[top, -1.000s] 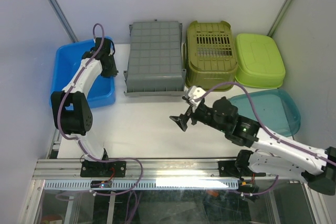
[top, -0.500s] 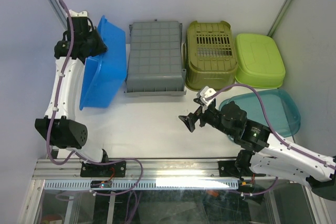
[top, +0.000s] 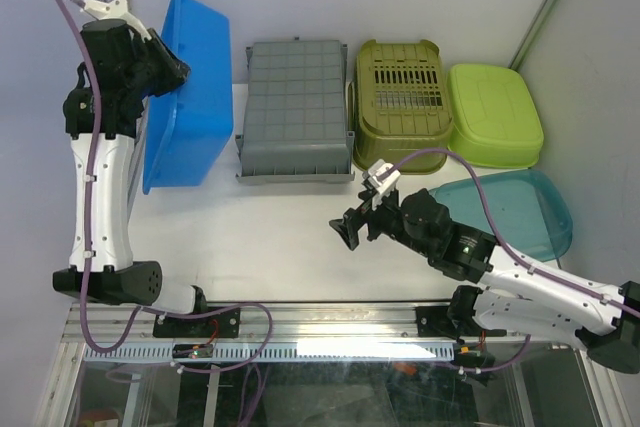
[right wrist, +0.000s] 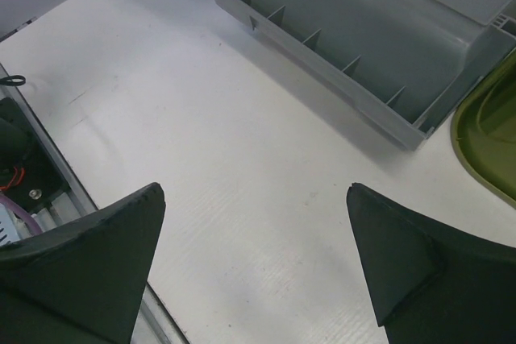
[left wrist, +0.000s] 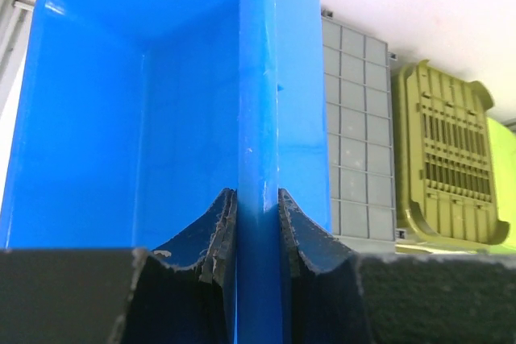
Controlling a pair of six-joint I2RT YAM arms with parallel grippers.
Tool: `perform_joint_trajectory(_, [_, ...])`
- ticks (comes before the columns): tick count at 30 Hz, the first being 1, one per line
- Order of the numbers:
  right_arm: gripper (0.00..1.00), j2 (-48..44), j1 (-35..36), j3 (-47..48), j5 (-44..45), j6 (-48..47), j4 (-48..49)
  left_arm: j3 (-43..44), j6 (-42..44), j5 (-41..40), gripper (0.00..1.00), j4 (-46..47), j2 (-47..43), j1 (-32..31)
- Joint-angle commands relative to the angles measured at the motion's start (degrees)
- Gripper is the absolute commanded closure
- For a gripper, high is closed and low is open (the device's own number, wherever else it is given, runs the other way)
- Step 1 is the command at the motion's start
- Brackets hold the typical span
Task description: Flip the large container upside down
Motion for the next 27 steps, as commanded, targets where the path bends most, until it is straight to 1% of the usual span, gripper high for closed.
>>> perform_joint_trajectory(1, [0.01, 1.71, 0.21, 2.94, -2.95, 3.34, 6.92, -2.51, -5.32, 10.89, 1.0, 14.72, -3.72, 4.47])
perform_joint_trajectory(4, [0.01, 3.48, 0.21, 3.42, -4.63, 4.49, 10.03, -6.4, -8.55, 16.06, 1.0, 18.78, -5.56, 7.15])
perform_joint_trajectory(7, [0.01, 5.86, 0.21, 4.29, -7.11, 5.51, 15.43, -5.21, -10.94, 19.97, 1.0, 19.23, -5.84, 9.22])
perform_joint_trajectory(10, [0.01, 9.14, 0.28, 3.9, -9.19, 8.56, 24.85, -3.56, -13.89, 23.15, 1.0, 19.4, -6.28, 11.32])
perform_joint_trajectory(14, [0.01, 16.89, 0.21, 4.93, -9.19, 8.56, 36.58, -3.61, -17.91, 27.82, 1.0, 20.84, -7.05, 14.2])
perform_joint_trajectory(18, [0.01, 24.76, 0.23, 6.98, -9.19, 8.56, 45.11, -6.24, -23.77, 38.78, 1.0, 24.98, -6.84, 18.69])
perform_joint_trajectory(19, [0.06, 25.93, 0.21, 6.91, -17.32, 15.24, 47.82, -7.02, -24.84, 40.73, 1.0, 25.88, -6.87, 19.62])
perform_joint_trajectory(20, [0.07, 27.01, 0.23, 6.74, -18.65, 16.82, 50.0, -8.18, -25.88, 42.98, 1.0, 27.35, -7.17, 20.72])
perform_joint_trajectory(22, [0.07, 28.44, 0.21, 6.79, -19.33, 18.07, 52.89, -11.07, -27.93, 46.13, 1.0, 30.21, -8.01, 23.19])
perform_joint_trajectory(24, [0.07, 29.32, 0.21, 7.03, -19.75, 18.66, 53.09, -14.22, -29.62, 49.39, 1.0, 32.8, -8.27, 26.07])
perform_joint_trajectory(26, [0.07, 29.6, 0.21, 6.72, -19.97, 18.96, 53.29, -18.82, -32.9, 53.28, 1.0, 37.42, -8.07, 28.54])
perform_joint_trajectory(27, [0.07, 29.55, 0.26, 6.48, -20.03, 18.94, 53.31, -22.16, -35.39, 55.37, 1.0, 41.86, -8.18, 29.04])
